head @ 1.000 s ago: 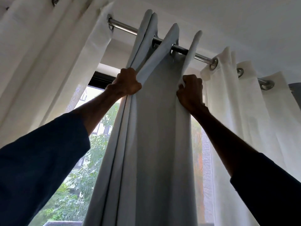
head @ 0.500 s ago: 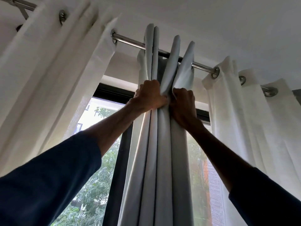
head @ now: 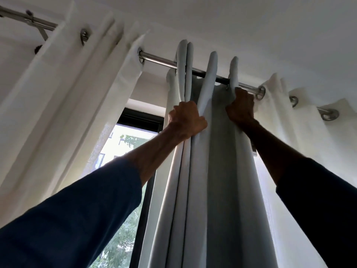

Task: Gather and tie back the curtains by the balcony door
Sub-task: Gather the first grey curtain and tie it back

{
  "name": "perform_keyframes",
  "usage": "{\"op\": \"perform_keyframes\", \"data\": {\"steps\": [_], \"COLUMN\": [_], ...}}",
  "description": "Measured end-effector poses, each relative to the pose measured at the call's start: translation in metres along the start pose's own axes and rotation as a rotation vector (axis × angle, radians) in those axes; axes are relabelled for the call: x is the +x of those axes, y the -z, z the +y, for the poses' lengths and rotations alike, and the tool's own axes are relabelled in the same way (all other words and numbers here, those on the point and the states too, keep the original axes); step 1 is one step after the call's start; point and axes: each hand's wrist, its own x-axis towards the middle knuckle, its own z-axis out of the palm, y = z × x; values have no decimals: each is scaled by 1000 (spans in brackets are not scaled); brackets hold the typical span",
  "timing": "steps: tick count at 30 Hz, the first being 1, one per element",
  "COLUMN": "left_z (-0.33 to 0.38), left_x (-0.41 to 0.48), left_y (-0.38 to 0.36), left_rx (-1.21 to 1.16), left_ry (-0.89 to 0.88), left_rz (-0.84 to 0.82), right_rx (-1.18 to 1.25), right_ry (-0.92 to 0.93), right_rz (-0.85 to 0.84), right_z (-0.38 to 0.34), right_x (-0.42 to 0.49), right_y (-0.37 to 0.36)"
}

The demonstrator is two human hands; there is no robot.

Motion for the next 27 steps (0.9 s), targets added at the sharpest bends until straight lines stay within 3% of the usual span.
{"op": "perform_keyframes", "data": {"steps": [4, 13, 21, 27], "left_z": [2, 8, 1, 5], "left_x": [-1, -13, -46, -61], "left_y": [-2, 4, 1, 2], "left_rx": [31, 88, -28, -36], "left_ry": [22, 39, 75, -2], "left_rz": [15, -34, -112, -158], "right_rx": [4, 172, 94, 209], "right_ry": [133, 24, 183, 182], "right_rz": [-141, 12, 57, 11], "right_z": [-29, -13, 8, -11], "right_x": [8, -36, -115, -138], "right_y": [-21, -30, -25, -18]}}
